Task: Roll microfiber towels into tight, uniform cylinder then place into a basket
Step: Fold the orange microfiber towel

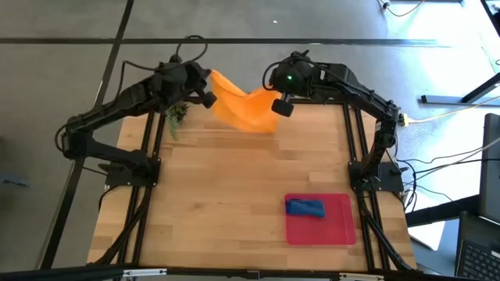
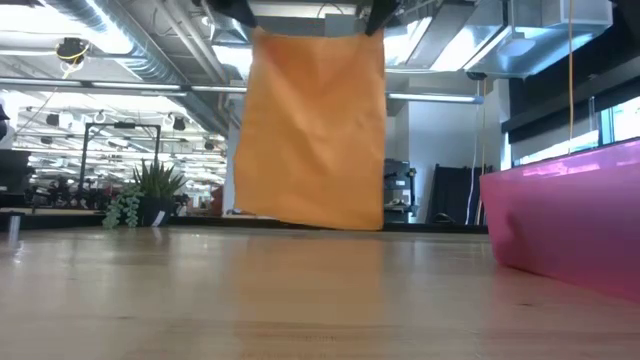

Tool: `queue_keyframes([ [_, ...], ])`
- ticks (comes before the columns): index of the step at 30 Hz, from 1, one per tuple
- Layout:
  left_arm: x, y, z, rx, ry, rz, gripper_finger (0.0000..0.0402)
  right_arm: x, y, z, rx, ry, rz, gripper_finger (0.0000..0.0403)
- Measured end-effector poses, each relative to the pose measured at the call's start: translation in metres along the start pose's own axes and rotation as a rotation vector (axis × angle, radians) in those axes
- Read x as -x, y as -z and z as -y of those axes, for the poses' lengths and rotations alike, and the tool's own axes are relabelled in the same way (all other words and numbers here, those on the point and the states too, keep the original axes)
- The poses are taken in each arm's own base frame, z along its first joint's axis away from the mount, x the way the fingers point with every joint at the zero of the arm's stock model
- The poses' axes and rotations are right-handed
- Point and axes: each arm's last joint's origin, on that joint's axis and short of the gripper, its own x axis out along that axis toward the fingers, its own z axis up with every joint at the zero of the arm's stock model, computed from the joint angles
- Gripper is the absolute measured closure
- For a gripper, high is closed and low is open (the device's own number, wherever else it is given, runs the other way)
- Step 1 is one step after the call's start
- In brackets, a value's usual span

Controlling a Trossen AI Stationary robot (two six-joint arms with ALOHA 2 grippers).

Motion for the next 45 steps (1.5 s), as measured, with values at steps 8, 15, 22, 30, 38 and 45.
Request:
queue_keyframes([
  [8, 0.005, 0.004, 0.003, -0.031, 0.023, -0.037, 0.0401, 0.01, -0.004, 0.005, -0.015, 0.015, 0.039, 0.0402],
  [15, 0.016, 0.027, 0.018, -0.017, 0.109, -0.247, 0.0401, 0.015, 0.001, -0.027, -0.07, -0.166, -0.015, 0.0402],
  [22, 0.031, 0.04, 0.036, 0.045, 0.244, -0.402, 0.0401, 0.003, 0.013, -0.076, -0.077, -0.257, -0.156, 0.0402],
  [30, 0.049, 0.053, 0.062, 0.115, 0.422, -0.53, 0.0401, -0.012, 0.023, -0.13, -0.073, -0.362, -0.2, 0.0402],
  [38, 0.059, 0.088, 0.095, 0.154, 0.588, -0.735, 0.0401, -0.035, 0.044, -0.173, -0.08, -0.508, -0.279, 0.0402],
  [45, 0.067, 0.12, 0.117, 0.173, 0.621, -0.884, 0.0401, -0.052, 0.072, -0.209, -0.133, -0.585, -0.374, 0.0402],
])
